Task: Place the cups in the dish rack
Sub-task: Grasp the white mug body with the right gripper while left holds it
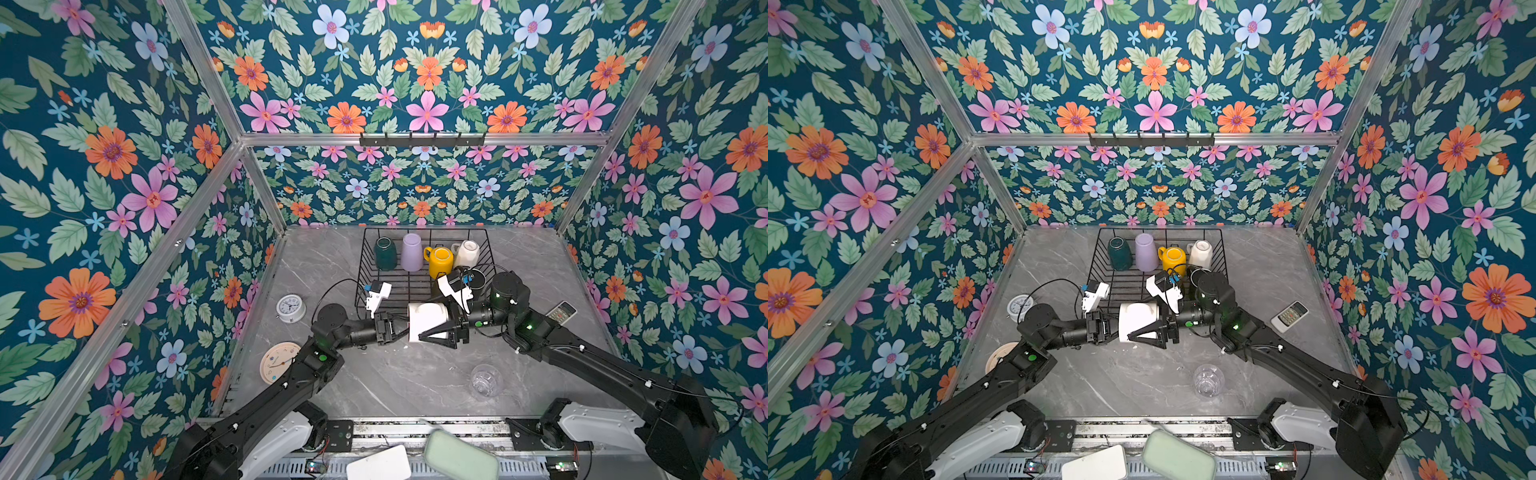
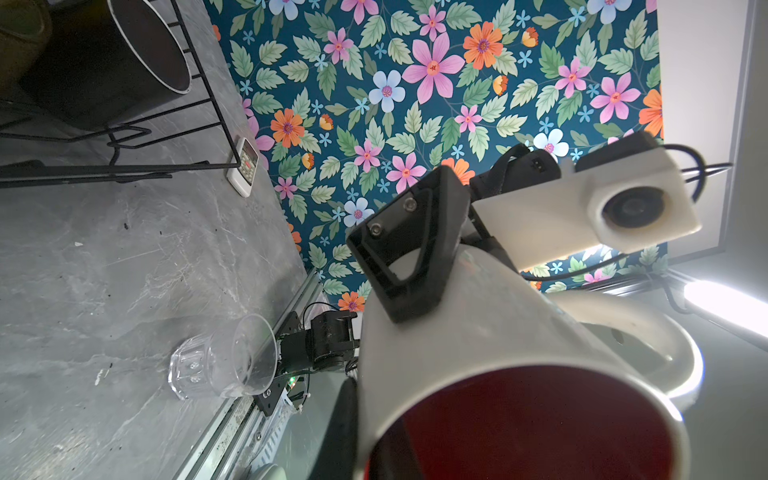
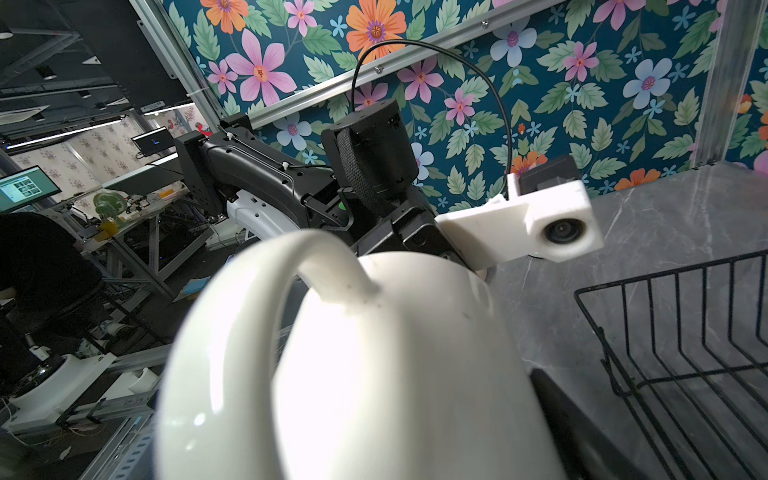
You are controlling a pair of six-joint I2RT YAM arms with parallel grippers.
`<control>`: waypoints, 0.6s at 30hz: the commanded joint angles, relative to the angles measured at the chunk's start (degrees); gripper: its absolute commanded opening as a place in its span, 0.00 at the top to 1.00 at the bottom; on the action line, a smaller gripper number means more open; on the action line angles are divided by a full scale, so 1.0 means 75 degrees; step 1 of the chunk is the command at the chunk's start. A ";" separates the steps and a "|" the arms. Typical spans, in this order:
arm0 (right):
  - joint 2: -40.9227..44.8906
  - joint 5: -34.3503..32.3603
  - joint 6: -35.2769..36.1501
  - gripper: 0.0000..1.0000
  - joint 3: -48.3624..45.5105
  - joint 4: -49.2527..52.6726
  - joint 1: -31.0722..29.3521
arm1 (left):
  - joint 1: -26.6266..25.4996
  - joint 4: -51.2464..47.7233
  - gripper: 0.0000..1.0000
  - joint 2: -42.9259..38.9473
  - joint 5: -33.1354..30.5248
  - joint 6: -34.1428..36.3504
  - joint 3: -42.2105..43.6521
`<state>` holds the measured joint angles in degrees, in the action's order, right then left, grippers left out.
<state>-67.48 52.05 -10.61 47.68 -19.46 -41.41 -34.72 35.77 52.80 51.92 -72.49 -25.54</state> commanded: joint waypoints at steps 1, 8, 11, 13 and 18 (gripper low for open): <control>0.0023 -0.0097 -0.0065 0.37 -0.0006 -0.0077 -0.0003 | -0.0005 0.0783 1.00 -0.0046 0.0027 -0.0082 -0.0034; 0.0066 -0.0231 -0.0211 0.56 0.0041 0.0002 -0.0009 | 0.0012 0.0943 1.00 -0.0021 0.0021 -0.0165 -0.0010; 0.0044 -0.0225 -0.0207 0.83 0.0087 0.0049 0.0001 | 0.0012 0.0958 1.00 -0.0010 0.0017 -0.0167 -0.0007; 0.0019 -0.0249 -0.0232 1.00 0.0088 0.0051 0.0000 | 0.0012 0.0954 1.00 -0.0014 0.0012 -0.0179 0.0006; -0.0035 -0.0330 -0.0295 1.00 0.0210 0.0246 0.0001 | 0.0012 0.0961 1.00 -0.0020 -0.0001 -0.0190 -0.0002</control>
<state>-67.51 51.42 -11.84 48.60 -18.81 -41.43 -34.61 37.21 52.88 51.94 -74.39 -25.41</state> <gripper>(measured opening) 0.853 0.090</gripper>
